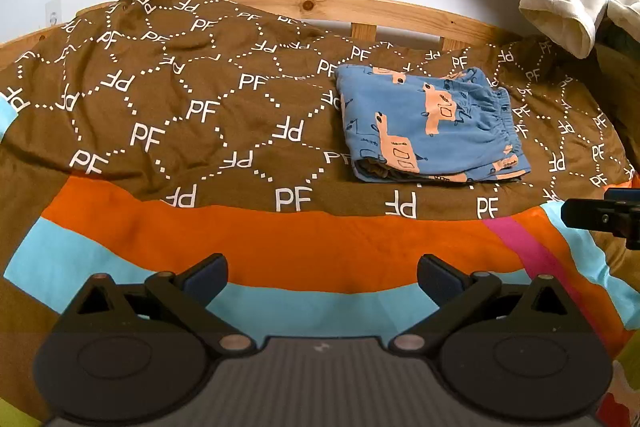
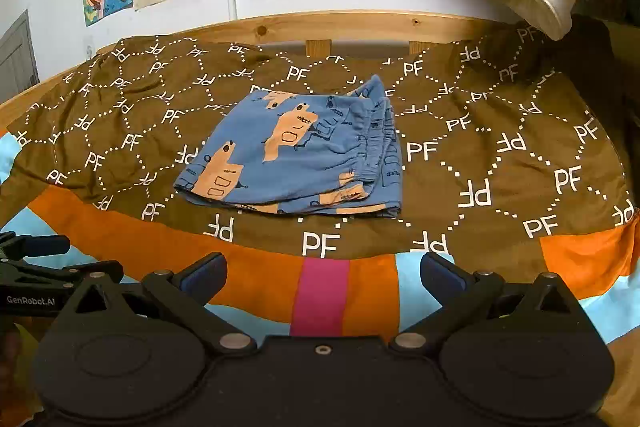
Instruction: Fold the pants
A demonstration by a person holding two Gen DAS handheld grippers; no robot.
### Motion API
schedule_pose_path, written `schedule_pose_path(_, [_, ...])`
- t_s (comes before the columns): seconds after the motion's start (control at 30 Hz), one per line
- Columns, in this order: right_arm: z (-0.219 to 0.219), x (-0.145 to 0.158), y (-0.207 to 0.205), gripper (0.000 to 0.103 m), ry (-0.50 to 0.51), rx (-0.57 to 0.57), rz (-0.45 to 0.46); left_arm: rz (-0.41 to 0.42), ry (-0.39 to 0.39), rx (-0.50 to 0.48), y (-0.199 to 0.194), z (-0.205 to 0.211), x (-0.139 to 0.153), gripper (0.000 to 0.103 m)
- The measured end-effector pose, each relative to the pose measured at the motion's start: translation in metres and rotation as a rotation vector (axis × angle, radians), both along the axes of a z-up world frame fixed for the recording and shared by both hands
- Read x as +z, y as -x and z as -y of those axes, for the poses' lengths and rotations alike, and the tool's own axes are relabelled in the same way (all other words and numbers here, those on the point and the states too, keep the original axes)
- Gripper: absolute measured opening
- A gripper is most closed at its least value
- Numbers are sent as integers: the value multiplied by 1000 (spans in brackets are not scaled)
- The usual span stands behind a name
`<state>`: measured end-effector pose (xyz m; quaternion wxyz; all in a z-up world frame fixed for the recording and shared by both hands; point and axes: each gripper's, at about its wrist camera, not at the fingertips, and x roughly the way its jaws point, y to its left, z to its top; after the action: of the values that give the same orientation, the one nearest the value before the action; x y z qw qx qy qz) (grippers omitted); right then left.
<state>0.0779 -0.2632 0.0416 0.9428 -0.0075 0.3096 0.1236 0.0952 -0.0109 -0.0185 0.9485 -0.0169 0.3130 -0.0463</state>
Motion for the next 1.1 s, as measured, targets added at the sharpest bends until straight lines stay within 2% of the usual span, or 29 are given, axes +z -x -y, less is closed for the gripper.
schedule_pose_path(0.37, [-1,-2,0,102,0,8,-8,-21,-27,-1,-1,2,-2,103])
schedule_pose_path(0.53, [-1,-2,-1,102,-2,11,-13,-36,-87,33,-2,8,-1,103])
schedule_pose_path(0.67, [-2,-3,-1,102,-5,22,-16,-44,-147,19,-5,13,-2,103])
schedule_pose_path(0.83, [-3,-2,-1,102,-10,27,-17,-64,-122,9,-7,12,-3,103])
schedule_pose_path(1.1, [-3,-2,-1,102,-11,30,-16,-51,-139,1,-6,11,-3,103])
